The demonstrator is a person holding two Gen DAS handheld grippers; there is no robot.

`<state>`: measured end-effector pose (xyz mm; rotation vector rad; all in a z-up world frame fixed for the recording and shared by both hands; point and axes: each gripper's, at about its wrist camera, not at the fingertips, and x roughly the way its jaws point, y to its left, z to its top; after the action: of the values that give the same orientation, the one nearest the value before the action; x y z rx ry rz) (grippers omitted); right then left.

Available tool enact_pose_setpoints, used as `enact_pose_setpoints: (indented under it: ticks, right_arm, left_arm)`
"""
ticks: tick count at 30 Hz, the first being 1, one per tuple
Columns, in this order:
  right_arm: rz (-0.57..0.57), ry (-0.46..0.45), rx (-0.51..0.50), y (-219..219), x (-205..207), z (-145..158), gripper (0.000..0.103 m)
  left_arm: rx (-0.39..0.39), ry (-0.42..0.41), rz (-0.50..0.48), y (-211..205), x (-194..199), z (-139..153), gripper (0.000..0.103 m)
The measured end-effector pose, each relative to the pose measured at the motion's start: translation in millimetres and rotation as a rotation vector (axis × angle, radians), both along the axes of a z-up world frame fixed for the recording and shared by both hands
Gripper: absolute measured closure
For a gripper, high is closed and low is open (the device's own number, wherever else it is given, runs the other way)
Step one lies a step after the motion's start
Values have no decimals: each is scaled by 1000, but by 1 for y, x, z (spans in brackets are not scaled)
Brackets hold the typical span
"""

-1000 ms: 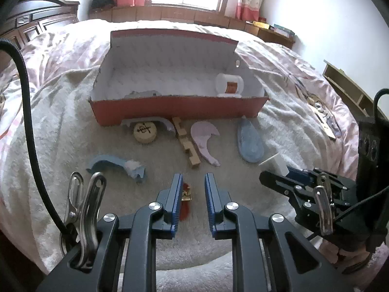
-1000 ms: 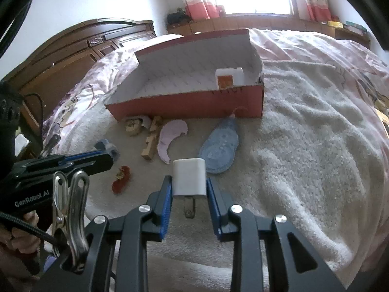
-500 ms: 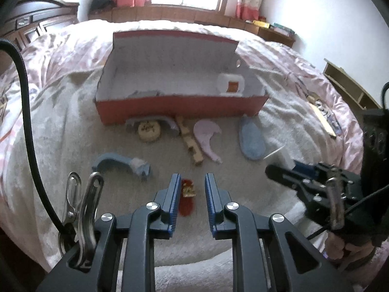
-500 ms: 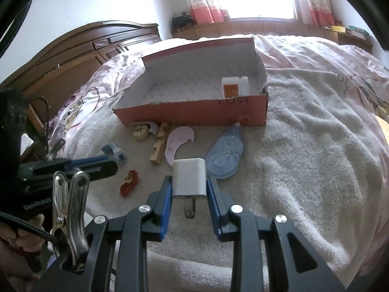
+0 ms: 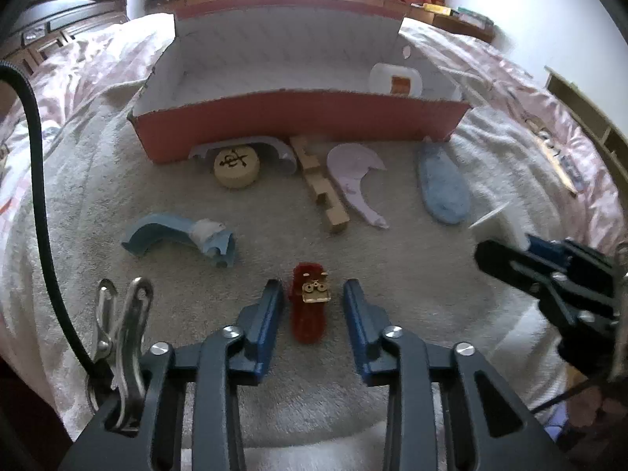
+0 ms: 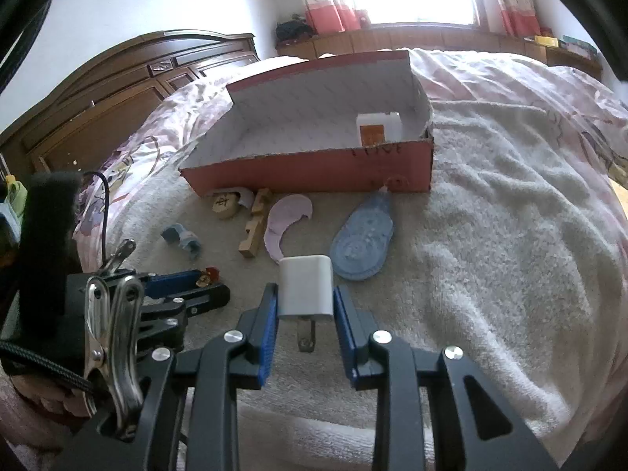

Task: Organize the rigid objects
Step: 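Carry the red figurine and white charger over the box with both grippers, then lower both items into the box and open both grippers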

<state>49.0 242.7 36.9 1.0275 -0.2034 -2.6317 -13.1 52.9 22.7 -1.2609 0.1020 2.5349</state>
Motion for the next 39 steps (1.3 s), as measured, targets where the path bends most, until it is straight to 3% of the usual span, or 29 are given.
enact_pose_setpoints:
  ticks: [1, 17, 39]
  right_arm:
    - [0, -1, -1, 0, 0, 0, 74]
    - [8, 13, 2, -2, -5, 8, 74]
    - [7, 76, 19, -15, -73, 54, 74]
  left_arm:
    - [-7, 14, 1, 0, 2, 0, 82]
    - [73, 95, -4, -13, 4, 39, 81]
    - [71, 213, 30, -17, -66, 89, 81]
